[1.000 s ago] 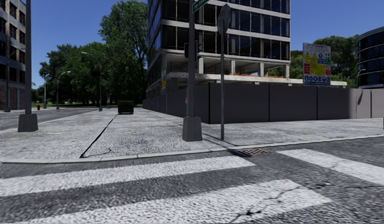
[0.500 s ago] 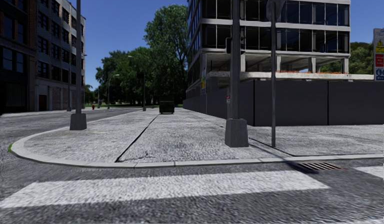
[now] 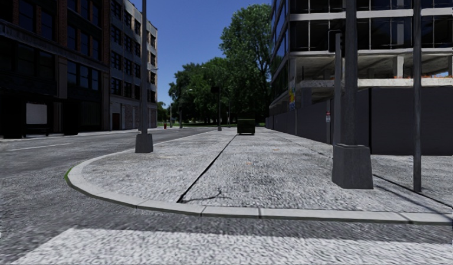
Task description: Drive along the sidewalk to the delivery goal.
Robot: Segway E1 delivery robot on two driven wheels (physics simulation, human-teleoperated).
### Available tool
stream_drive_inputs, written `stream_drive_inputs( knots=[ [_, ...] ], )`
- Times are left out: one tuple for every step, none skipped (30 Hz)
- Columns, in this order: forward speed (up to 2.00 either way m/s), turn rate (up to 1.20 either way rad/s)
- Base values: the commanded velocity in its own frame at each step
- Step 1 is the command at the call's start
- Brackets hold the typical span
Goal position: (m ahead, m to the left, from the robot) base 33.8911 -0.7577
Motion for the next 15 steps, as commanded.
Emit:
stream_drive_inputs(
  knots=[
    [1.22, 0.41],
    [2.0, 0.0],
    [2.0, 0.0],
    [2.0, 0.0],
    [2.0, 0.0],
    [2.0, 0.0],
    [2.0, 0.0],
    [2.0, 0.0],
    [2.0, 0.0],
    [2.0, 0.0],
    [2.0, 0.0],
    [2.0, 0.0],
    [2.0, 0.0],
    [2.0, 0.0],
    [2.0, 0.0]
  ],
)
